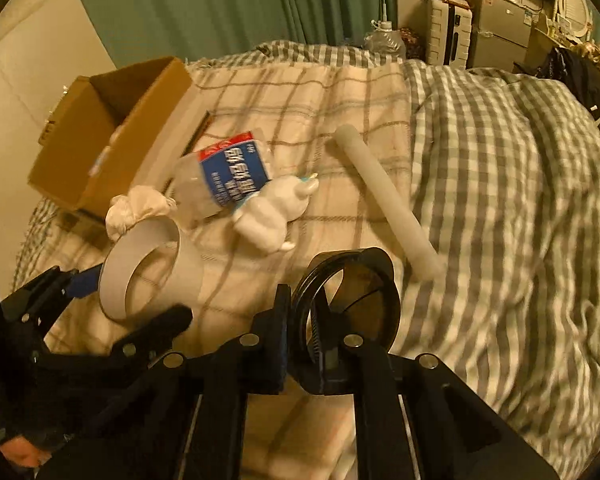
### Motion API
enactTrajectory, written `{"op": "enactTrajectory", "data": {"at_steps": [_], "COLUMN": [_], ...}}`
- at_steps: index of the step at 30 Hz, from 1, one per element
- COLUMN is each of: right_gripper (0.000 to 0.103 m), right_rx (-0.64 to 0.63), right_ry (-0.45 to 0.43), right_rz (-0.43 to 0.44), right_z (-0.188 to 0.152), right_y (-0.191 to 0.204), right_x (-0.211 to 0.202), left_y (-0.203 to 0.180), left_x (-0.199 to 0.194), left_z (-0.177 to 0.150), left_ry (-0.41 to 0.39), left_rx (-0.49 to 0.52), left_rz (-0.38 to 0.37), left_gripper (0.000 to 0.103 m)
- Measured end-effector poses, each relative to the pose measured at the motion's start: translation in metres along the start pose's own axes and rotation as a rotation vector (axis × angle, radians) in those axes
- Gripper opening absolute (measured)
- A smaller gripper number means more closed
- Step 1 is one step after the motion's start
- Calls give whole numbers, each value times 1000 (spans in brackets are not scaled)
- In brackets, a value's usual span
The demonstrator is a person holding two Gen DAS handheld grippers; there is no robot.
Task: Organize objects
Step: 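Grasp the black object with the right gripper while the left grasps the white tape roll, then lower the black object into the box with the right gripper while the left drops the tape roll in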
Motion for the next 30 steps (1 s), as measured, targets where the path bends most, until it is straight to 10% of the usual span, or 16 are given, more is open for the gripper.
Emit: {"op": "enactTrajectory", "data": {"at_steps": [16,30], "right_gripper": [10,10], "right_rx": [-134,-247], "right_ry": [-221,-190], "right_rz": [25,114], "right_z": [43,100], "right_y": [100,202], "right_x": [-138,-69], "left_y": [72,187], "left_x": [-134,-94], "left_z": [57,81], "left_ry": [-217,-217], "left_rx": [-50,-97], "left_rz": [66,185], "left_gripper": [82,82]}}
Point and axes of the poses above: each gripper's, at about its wrist camera, not at the fingertips, and x roughly the way its jaws point, y to its left, z to its top, the point moved 10 cm from there along x, roughly the way its jaws point, and after that the axes turned 4 degrees about x, right-handed, at the moved point
